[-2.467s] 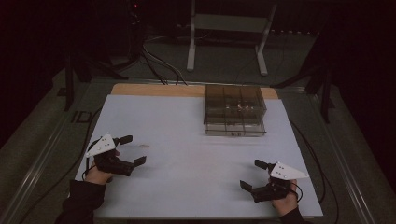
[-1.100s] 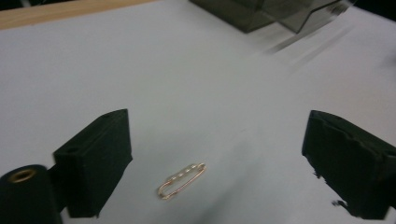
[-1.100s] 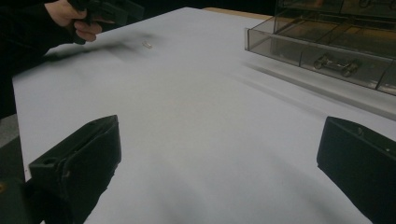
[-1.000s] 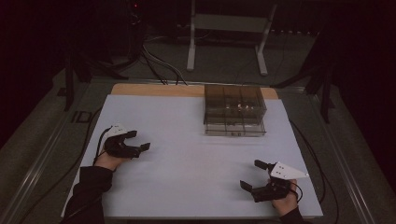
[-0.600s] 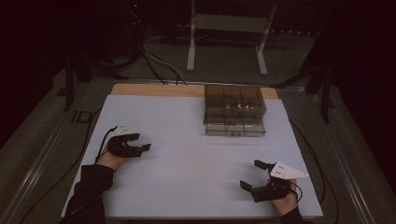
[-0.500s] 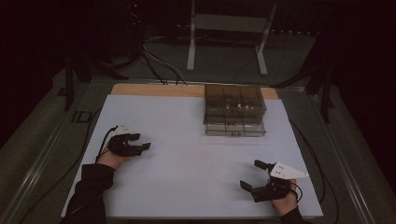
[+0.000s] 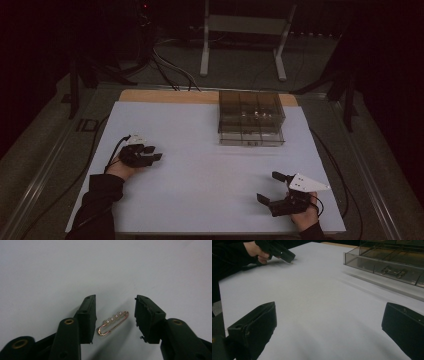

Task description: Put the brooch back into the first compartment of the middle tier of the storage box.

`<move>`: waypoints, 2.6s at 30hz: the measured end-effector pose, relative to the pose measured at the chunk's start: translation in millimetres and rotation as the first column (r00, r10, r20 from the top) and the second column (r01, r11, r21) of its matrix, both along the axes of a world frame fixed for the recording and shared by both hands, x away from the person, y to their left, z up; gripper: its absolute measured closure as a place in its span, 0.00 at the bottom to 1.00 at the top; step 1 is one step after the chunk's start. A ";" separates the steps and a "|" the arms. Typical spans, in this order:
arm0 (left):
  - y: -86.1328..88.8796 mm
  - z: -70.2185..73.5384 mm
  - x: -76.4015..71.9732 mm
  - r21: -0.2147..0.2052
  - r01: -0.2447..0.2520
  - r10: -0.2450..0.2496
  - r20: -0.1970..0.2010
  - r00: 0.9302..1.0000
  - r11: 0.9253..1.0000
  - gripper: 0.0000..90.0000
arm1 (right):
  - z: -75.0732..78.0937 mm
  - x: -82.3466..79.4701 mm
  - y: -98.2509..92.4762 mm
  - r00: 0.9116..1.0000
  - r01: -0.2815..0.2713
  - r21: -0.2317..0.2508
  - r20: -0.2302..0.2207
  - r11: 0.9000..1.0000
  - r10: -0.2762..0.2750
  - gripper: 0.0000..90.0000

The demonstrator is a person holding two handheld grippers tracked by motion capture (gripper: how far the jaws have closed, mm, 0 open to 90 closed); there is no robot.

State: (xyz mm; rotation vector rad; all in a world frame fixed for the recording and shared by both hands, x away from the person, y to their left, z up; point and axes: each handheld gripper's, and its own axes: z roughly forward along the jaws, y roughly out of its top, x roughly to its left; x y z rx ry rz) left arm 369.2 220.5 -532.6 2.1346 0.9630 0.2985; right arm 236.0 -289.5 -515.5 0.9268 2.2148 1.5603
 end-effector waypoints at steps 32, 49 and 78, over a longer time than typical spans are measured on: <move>-4.5 2.6 -6.5 0.016 0.023 -0.023 -0.024 0.999 1.000 0.97 | 1.2 -0.3 0.3 1.000 -0.006 0.003 0.001 1.000 0.006 0.00; -11.2 17.8 -14.1 -0.021 0.055 -0.056 -0.026 0.998 0.998 0.97 | 0.7 -0.5 2.8 1.000 -0.011 0.006 -0.002 1.000 0.011 0.00; -44.9 43.0 -8.4 -0.045 0.154 -0.155 -0.014 0.988 0.987 0.97 | 2.2 -1.6 2.4 1.000 -0.011 0.009 0.006 1.000 0.011 0.00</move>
